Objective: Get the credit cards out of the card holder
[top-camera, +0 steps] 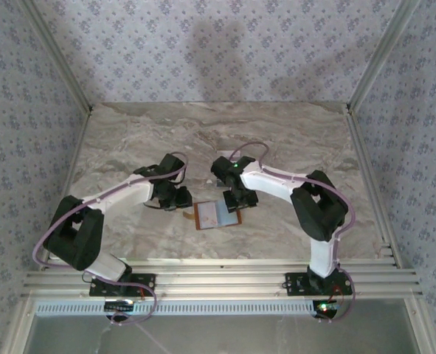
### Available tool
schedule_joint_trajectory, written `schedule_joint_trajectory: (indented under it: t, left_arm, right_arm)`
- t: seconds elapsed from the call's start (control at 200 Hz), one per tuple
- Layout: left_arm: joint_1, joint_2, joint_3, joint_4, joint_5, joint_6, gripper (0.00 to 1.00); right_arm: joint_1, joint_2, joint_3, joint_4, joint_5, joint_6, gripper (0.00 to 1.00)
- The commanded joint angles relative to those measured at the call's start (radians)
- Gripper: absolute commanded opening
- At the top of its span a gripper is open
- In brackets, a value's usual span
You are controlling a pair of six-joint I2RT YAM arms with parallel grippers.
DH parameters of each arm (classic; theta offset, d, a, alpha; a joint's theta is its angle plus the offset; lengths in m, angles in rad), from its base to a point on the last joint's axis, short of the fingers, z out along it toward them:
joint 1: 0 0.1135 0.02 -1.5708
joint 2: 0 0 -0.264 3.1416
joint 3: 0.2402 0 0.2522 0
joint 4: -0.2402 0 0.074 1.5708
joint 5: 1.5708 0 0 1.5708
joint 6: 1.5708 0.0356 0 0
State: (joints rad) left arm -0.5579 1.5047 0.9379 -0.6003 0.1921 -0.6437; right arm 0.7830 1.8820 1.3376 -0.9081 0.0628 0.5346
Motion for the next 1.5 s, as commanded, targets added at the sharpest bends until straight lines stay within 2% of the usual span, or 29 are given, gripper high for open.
schedule_joint_trajectory:
  t: [0.0, 0.12, 0.295, 0.505, 0.64, 0.879, 1.184, 1.494]
  left_arm:
    - [-0.033, -0.037, 0.069, -0.072, -0.048, 0.011, 0.29]
    - [-0.078, -0.017, 0.109, -0.103, -0.056, -0.006, 0.28]
    - [-0.118, 0.059, 0.111, -0.013, 0.007, -0.046, 0.18]
    - [-0.123, 0.118, 0.063, 0.081, 0.053, -0.086, 0.14]
    - [-0.123, 0.137, 0.046, 0.097, 0.059, -0.09, 0.13]
    - [-0.123, 0.156, 0.006, 0.116, 0.062, -0.095, 0.12]
    - [-0.123, 0.18, 0.001, 0.106, 0.058, -0.086, 0.12]
    - [-0.124, 0.155, 0.043, 0.074, 0.052, -0.082, 0.12]
  right_arm:
    - [-0.008, -0.053, -0.008, 0.009, -0.035, 0.016, 0.46]
    - [-0.01, -0.081, -0.012, 0.037, -0.082, 0.014, 0.45]
    - [-0.013, -0.113, -0.019, 0.105, -0.187, 0.014, 0.38]
    - [-0.04, -0.104, -0.094, 0.343, -0.442, 0.081, 0.22]
    - [-0.046, -0.058, -0.11, 0.416, -0.519, 0.087, 0.19]
    - [-0.07, -0.001, -0.137, 0.446, -0.527, 0.087, 0.18]
    - [-0.108, 0.049, -0.262, 0.491, -0.489, 0.081, 0.18]
    - [-0.1, -0.028, -0.255, 0.465, -0.463, 0.087, 0.21]
